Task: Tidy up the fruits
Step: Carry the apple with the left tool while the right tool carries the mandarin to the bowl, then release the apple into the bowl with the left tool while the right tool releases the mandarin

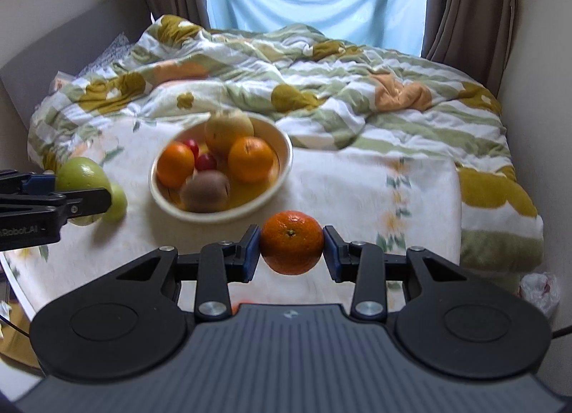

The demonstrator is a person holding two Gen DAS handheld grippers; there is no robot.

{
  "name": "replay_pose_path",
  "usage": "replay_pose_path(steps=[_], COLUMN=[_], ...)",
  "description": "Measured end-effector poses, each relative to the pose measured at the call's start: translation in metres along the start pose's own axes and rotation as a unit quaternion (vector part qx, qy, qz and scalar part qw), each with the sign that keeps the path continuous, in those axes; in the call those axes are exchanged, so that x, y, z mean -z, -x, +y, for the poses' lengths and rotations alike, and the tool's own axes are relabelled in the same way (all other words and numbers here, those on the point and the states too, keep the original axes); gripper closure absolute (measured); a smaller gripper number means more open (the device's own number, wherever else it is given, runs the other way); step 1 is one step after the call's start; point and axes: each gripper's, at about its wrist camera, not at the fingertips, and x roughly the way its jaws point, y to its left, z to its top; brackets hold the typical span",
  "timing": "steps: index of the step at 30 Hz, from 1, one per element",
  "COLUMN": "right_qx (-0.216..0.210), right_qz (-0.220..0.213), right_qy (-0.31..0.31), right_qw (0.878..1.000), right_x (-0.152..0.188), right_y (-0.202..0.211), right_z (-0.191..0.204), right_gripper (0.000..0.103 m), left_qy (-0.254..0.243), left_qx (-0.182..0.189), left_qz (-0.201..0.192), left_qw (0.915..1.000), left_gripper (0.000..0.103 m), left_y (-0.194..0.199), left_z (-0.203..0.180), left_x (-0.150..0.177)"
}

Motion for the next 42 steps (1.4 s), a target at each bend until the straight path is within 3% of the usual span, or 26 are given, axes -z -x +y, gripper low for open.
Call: replay_pose_path(steps=[9,19,28,37,42], right_qx=[0.005,0.015,0.032,0.043,0.044], right_qz=[0.002,0.024,0.043,0.055,0.056], right_qy=[-0.017,-0.032,-0.053,-0.066,-0.067], right_qw=[1.000,0.999,0.997,0.995,0.995], right_x=[-0.039,-0.060,-0.066,-0.066,-0.067], right_y=[-0.034,-0.075,-0.102,-0.116,-0.118], right_z=[0.008,0.019,0.019,0.018,0.018], right_gripper=[0.050,0.050,0.050,0.050,0.050], left_qy=[-0.008,-0.015,-0.024,-0.040,-0.045], left_qx=[0.015,0.027,0.045,0.062,0.076], left_qz=[0.011,0.037,0.084,0.099,0.090], left_qw=[0.9998,0.9988,0.9952,0.9923,0.9921], left_gripper=[0.042,0.042,0.042,0.041,0.021], left_y=[-0.046,-0.113,-0.166,-0.180,-0.181], left_z=[0.022,0.053,0.072,0.074,0.075], left_x=[-0.041,-0.070,-0.074,-0.074,-0.075])
